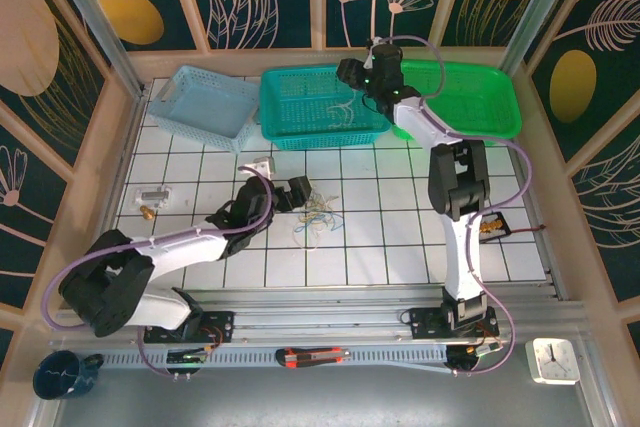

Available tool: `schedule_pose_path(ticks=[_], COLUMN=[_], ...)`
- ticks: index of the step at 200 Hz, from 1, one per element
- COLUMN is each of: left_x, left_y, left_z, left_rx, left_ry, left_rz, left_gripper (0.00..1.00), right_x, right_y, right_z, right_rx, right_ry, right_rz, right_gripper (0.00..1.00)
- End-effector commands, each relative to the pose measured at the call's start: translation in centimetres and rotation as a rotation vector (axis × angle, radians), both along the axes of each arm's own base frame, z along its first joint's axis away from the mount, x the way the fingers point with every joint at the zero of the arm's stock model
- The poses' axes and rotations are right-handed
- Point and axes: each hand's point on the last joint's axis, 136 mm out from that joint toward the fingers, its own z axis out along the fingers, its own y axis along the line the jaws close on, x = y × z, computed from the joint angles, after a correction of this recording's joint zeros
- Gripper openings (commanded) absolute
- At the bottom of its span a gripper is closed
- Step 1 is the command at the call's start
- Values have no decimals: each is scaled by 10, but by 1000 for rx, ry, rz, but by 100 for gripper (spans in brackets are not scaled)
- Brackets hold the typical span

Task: Untangle the cables

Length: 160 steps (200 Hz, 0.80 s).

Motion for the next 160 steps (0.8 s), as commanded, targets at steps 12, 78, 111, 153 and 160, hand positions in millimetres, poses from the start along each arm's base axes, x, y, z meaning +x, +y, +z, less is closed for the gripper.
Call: schedule_pose_path(ticks=[12, 78, 111, 153, 160], left_x=[1, -7, -13, -20, -21], left_y=[12, 10, 8, 0, -1], left_z=[12, 14, 16, 6, 2], left_rx=[-23, -12, -10, 41, 56], left_ry=[-29, -8, -8, 33, 47], left_rz=[57, 11, -25, -100, -113], left_gripper=[99, 99, 99, 99, 99], right_x=[-29, -125, -191, -282, -298], right_y=[6, -2, -1, -1, -2], right_z=[68, 85, 25, -54, -67], right_rx=[-2, 42, 28, -62, -73], right_ry=[-111, -94, 32, 219, 254], right_rz=[53, 88, 119, 127, 128], right_gripper=[56, 55, 54, 52, 52])
